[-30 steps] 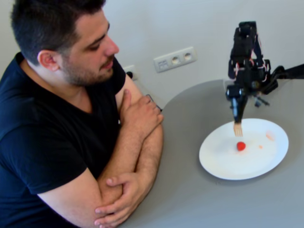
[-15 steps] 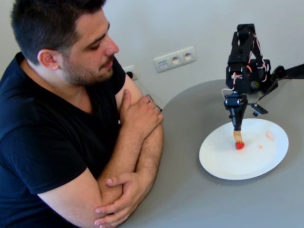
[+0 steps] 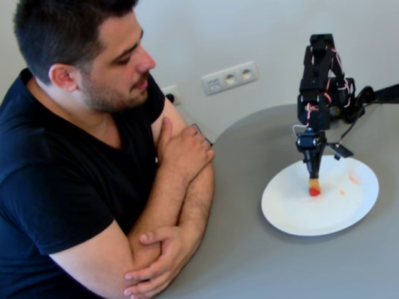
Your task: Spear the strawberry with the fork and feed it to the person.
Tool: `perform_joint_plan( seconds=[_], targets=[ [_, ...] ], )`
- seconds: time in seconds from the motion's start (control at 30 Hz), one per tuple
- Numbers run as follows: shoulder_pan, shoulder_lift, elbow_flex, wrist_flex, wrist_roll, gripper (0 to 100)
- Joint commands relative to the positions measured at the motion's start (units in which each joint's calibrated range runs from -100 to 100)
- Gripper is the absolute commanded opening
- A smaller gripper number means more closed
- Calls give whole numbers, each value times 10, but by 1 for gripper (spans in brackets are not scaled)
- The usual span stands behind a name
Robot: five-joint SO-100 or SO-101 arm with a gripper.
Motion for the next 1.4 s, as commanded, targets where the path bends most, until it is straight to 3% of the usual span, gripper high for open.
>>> perform_joint_plan(
  seconds=[0.0, 0.2, 0.47, 0.53, 0.8, 1.17, 1.37],
  targets=[
    [-2, -12, -52, 44, -2, 1],
    [-4, -19, -265, 215, -2, 1],
    [0, -42, -448, 314, 4, 1],
    [10, -86, -504, 316, 29, 1],
    [132, -177, -503, 144, 131, 1],
    [182, -148, -503, -8, 281, 1],
    [214, -101, -505, -71, 302, 1]
  ],
)
